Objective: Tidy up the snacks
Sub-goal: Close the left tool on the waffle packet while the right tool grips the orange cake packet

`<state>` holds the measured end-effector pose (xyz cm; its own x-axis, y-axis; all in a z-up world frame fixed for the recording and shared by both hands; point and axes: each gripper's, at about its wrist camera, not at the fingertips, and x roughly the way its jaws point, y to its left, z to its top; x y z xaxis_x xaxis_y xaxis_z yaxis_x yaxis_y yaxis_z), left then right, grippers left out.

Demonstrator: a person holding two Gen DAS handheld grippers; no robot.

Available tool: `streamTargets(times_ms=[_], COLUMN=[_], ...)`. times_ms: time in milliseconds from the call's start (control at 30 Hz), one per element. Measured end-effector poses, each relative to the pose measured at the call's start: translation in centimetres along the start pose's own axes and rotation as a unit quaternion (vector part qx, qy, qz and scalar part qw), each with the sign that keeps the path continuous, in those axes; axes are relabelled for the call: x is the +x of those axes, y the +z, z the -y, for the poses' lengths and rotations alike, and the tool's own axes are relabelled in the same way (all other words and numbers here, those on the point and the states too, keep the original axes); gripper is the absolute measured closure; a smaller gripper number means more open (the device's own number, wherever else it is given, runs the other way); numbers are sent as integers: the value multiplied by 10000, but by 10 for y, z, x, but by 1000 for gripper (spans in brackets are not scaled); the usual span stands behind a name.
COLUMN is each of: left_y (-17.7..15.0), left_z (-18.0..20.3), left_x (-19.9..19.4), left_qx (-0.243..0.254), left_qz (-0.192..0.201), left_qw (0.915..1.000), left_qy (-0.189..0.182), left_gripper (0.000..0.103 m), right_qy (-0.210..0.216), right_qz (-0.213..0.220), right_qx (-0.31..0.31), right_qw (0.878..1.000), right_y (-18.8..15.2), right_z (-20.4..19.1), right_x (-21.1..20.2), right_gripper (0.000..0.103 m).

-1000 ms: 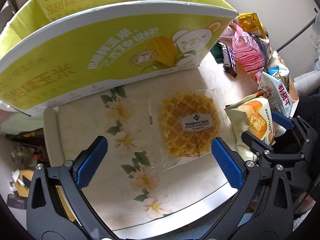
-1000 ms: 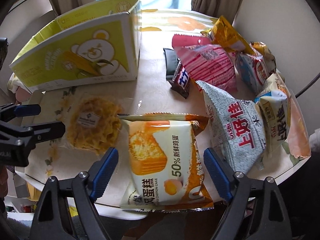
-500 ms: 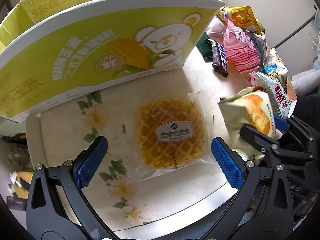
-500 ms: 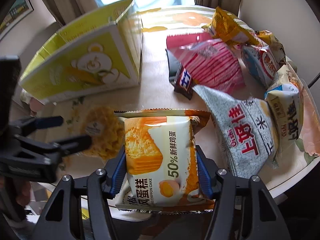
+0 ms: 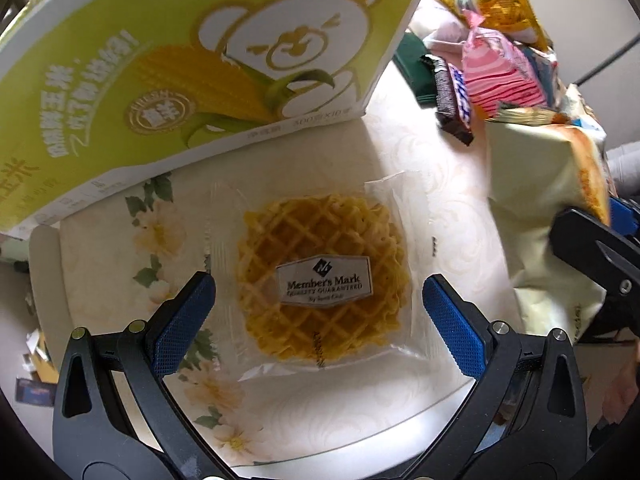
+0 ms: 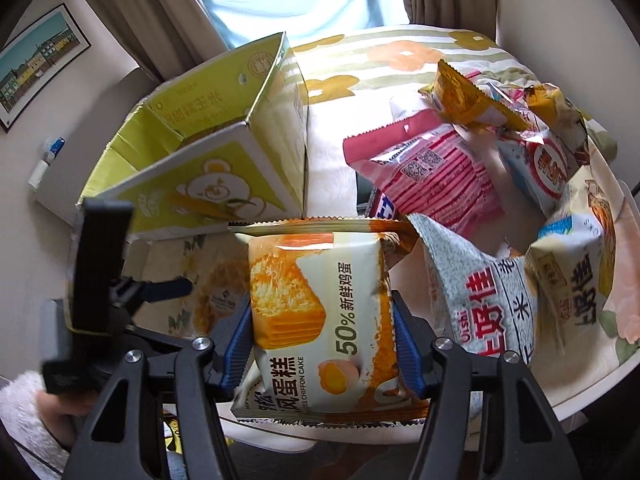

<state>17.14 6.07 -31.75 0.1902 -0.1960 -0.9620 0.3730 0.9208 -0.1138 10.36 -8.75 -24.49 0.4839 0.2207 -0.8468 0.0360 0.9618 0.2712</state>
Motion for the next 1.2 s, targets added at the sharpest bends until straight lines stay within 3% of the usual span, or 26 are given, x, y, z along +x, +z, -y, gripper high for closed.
streamTargets(times_ms=[500, 767, 900, 1200], left_y=[3, 4, -5, -12], left_z=[31, 27, 1, -6], left_x=[23, 21, 10, -8], left_qx=[170, 29, -213, -190], left_qz=[73, 108, 253, 359], left_qw=[9980, 9988, 9991, 9992], left_qy=[610, 476, 265, 55], left_gripper=[0, 1, 18, 24], right_qy=[112, 222, 214, 210], right_qz=[-69, -14, -3, 104], right_qx=[-146, -148, -208, -254], right_qw=[9998, 9996, 9996, 9994], right_y=[2, 1, 0, 1], right_z=[11, 12, 11, 7], right_x=[3, 2, 1, -3], right_gripper=[45, 45, 45, 45])
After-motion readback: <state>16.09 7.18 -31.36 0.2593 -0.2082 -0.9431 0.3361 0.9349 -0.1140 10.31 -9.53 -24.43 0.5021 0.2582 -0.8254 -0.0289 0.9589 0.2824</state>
